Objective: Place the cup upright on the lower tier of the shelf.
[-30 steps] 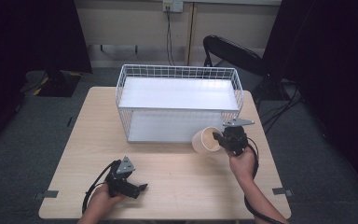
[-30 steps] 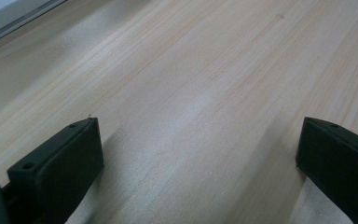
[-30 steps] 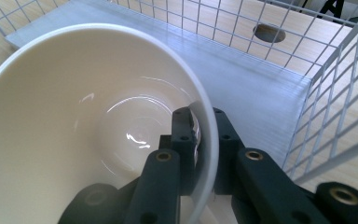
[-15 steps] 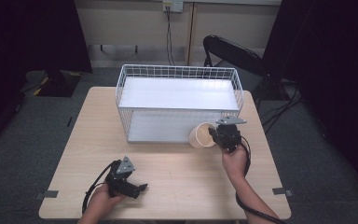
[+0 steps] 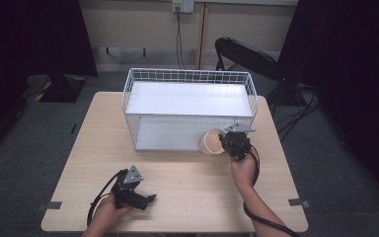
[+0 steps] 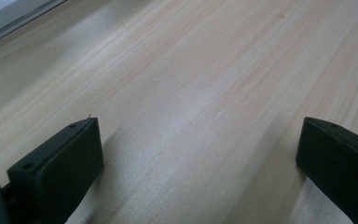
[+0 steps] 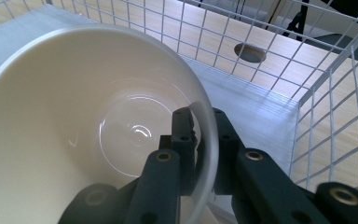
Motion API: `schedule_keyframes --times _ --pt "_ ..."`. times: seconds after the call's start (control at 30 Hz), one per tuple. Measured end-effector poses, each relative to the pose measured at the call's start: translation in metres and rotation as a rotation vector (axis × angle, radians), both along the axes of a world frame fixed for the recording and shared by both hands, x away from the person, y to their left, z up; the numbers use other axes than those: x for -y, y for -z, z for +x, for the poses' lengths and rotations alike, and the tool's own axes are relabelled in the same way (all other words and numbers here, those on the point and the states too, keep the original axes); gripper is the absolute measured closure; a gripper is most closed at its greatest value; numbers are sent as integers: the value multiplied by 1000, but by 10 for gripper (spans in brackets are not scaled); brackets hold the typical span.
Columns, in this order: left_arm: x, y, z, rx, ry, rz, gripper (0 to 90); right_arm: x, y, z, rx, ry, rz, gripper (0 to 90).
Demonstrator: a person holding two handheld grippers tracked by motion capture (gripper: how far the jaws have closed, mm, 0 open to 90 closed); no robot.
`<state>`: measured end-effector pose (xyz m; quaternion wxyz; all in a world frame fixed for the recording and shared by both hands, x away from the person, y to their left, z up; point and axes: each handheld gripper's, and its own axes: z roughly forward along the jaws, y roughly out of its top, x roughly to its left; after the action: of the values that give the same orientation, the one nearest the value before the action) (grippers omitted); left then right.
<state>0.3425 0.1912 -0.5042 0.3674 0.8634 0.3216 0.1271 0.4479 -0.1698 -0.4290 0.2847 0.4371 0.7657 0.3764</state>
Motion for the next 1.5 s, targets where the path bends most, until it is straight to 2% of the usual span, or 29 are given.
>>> schedule_keyframes --times 0.2,0.57,1.2,1.5 --pt "0 0 0 0 0 0 1 -4 4 3 19 21 -5 836" --pt "0 0 0 0 0 0 1 -8 10 10 27 46 -18 835" --pt "0 0 0 0 0 0 1 -13 11 13 56 81 -32 829" --pt "0 0 0 0 0 0 1 -14 12 15 63 95 -15 819"
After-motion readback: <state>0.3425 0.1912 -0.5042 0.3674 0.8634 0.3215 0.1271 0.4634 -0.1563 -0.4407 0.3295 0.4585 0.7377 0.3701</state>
